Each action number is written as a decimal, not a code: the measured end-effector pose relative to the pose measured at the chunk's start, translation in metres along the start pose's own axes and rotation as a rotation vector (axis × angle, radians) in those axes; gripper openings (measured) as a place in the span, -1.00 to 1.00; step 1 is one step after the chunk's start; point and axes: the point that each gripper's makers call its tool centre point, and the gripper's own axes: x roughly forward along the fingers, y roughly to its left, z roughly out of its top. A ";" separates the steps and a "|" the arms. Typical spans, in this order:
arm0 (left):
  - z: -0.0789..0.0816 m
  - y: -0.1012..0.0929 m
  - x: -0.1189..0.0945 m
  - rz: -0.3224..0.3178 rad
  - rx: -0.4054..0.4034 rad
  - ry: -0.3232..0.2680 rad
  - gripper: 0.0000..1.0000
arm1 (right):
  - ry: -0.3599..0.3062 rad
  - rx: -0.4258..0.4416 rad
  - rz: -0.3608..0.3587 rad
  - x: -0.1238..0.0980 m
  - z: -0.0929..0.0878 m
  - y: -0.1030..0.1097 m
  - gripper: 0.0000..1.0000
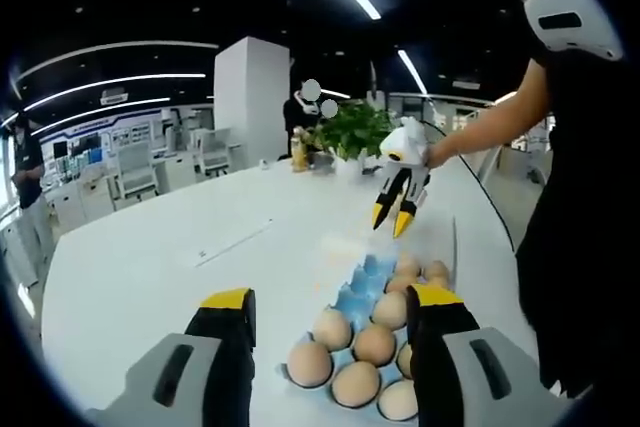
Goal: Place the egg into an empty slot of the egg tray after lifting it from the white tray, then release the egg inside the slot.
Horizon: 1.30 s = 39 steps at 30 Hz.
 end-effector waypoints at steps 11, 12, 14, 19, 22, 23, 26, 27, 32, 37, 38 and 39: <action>-0.001 0.001 0.000 0.000 -0.002 0.000 0.23 | 0.104 -0.013 -0.112 -0.031 -0.042 -0.032 -0.45; -0.001 0.001 0.000 -0.001 -0.004 -0.001 0.23 | 0.104 -0.019 -0.108 -0.032 -0.042 -0.034 -0.45; 0.000 0.001 0.000 0.000 -0.010 -0.004 0.23 | 0.144 -0.023 -0.116 -0.035 -0.047 -0.036 -0.45; 0.001 0.000 0.001 -0.001 -0.004 -0.005 0.23 | 0.229 -0.092 -0.105 -0.031 -0.061 -0.039 -0.45; 0.001 0.000 0.000 -0.001 -0.006 0.001 0.22 | 0.239 -0.098 -0.085 -0.026 -0.060 -0.039 -0.46; 0.000 0.000 0.000 0.000 -0.005 0.001 0.22 | 0.244 -0.101 -0.082 -0.026 -0.060 -0.039 -0.45; -0.001 0.001 -0.001 0.001 -0.008 0.005 0.22 | 0.305 -0.166 -0.023 -0.022 -0.060 -0.036 -0.45; -0.001 0.001 -0.001 0.001 -0.010 0.006 0.22 | 0.319 -0.148 -0.015 -0.022 -0.060 -0.037 -0.44; -0.003 0.000 0.000 -0.003 -0.016 0.011 0.20 | 0.366 -0.178 0.062 -0.019 -0.064 -0.039 -0.43; -0.002 0.003 0.002 0.006 -0.019 0.003 0.20 | 0.372 -0.162 -0.034 -0.020 -0.063 -0.039 -0.50; -0.001 0.002 0.003 0.003 -0.020 -0.001 0.20 | 0.351 -0.153 -0.052 -0.021 -0.063 -0.039 -0.51; -0.001 0.002 0.004 0.001 -0.021 -0.002 0.19 | 0.313 -0.148 -0.061 -0.024 -0.061 -0.039 -0.52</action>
